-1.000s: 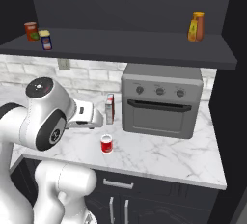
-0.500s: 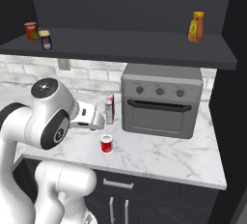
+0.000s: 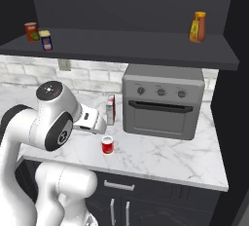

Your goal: Pick the cans from the counter and place them in their designated side in the cabinet.

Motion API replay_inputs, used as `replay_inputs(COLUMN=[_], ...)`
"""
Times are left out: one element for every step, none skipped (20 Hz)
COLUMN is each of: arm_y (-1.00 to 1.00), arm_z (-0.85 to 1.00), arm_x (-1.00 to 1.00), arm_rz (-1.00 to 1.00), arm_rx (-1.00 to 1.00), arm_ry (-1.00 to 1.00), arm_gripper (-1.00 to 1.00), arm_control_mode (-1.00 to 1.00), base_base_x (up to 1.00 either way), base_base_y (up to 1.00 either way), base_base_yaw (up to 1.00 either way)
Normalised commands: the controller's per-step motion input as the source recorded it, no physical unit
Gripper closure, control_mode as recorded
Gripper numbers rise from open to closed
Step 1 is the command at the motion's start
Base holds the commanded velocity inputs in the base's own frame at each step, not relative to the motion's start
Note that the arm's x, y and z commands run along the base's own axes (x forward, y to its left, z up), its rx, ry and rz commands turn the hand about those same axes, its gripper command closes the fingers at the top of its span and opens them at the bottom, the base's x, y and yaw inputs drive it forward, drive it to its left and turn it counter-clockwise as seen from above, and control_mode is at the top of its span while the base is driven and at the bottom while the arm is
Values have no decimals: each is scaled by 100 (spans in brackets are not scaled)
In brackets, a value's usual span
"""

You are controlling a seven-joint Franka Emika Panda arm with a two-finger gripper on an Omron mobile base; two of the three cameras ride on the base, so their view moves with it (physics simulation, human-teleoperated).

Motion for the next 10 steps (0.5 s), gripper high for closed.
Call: replay_inputs(arm_y=[0,0,0,0,0,0,0,0,0,0], arm_z=[-13,-14,-13,-13,-11,-9,-7,-7,-7,-7], arm_x=[10,10,10,11,10,10,10,10,10,10], arm_rz=[-6,-6,-6,-6,-5,-5,-5,-5,-4,-4], arm_rx=[2,2,2,2,3,3,4,5,6,6], arm_ry=[0,0,0,0,0,0,0,0,0,0], arm_gripper=[-100,-100,-100,-100,-100,-100,-100,-100,-100,-100], arm_control_mode=[-100,-100,-100,-100,-100,-100,-100,-100,-100,-100], base_base_x=[0,0,0,0,0,0,0,0,0,0], base_base_y=[0,0,0,0,0,0,0,0,0,0], base_base_yaw=[0,0,0,0,0,0,0,0,0,0])
